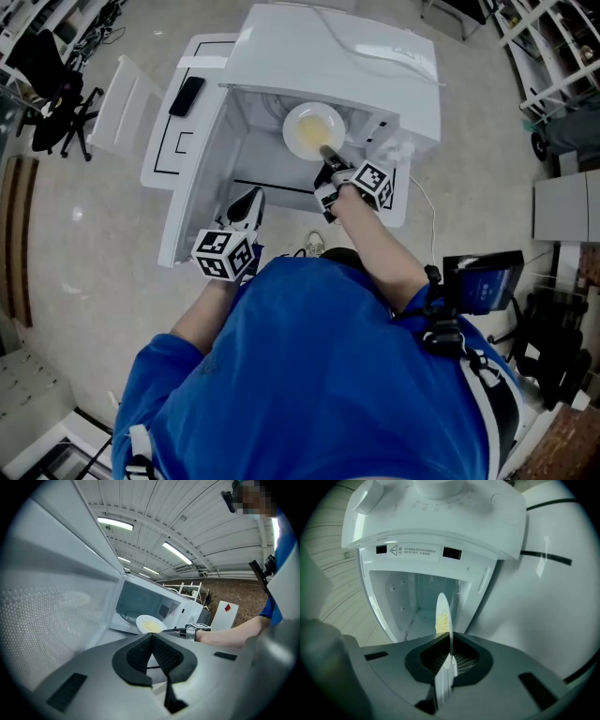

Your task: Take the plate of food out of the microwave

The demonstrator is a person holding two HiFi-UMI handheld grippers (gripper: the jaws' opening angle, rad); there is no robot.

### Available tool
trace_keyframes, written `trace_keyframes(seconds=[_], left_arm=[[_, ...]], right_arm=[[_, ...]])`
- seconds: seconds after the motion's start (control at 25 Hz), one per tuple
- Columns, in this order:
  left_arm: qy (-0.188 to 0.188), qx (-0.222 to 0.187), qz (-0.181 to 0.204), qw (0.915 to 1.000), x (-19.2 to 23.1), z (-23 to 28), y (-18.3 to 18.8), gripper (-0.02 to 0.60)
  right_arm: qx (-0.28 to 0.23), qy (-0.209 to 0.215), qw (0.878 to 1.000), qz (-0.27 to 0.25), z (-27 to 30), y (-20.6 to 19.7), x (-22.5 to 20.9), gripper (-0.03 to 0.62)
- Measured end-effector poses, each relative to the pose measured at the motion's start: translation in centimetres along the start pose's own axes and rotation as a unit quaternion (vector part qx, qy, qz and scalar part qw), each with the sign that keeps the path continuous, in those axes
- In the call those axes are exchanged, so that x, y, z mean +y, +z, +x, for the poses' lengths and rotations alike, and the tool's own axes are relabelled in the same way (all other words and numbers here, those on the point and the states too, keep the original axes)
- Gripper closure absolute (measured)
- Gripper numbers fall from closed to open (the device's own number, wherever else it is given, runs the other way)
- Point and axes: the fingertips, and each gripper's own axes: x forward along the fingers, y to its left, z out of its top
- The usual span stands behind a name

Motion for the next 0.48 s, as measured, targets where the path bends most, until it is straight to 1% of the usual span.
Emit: trace_keyframes(seconds=[0.48], left_arm=[[-0.038, 0.003, 0.002, 0.9993, -2.8, -2.2, -1.4, 0.572]], right_arm=[[-0.015, 0.019, 1.000, 0.001, -7.8, -2.6, 0.8, 0.576]])
